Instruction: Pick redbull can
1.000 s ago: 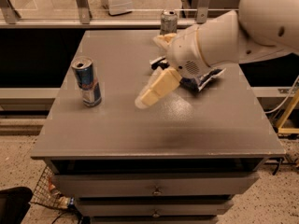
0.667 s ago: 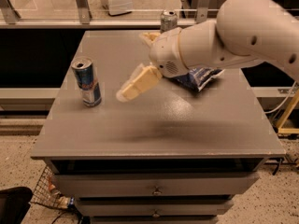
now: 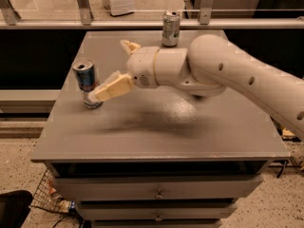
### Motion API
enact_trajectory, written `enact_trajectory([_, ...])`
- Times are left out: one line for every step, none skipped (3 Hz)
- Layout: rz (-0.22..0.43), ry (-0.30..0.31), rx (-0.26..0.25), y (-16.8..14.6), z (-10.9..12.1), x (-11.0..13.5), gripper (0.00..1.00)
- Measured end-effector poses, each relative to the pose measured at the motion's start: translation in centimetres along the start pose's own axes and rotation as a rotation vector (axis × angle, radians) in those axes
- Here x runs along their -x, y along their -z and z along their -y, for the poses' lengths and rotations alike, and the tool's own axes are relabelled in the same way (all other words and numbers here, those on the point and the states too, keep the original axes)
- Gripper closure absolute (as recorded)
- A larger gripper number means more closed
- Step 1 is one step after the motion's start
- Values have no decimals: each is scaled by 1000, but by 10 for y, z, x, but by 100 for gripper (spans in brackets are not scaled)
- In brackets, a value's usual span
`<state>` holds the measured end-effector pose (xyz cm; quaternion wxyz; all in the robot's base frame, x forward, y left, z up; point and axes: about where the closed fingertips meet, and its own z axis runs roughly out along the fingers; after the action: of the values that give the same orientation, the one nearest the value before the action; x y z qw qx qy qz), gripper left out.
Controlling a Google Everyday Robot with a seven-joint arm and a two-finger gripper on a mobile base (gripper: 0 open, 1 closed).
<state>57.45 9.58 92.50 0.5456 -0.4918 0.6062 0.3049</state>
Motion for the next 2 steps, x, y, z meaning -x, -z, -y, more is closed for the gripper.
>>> enact_trajectory([41,-48,-2,-22,-13,-4,0])
enact_trajectory([68,-91,34,-43,-25,-5,16])
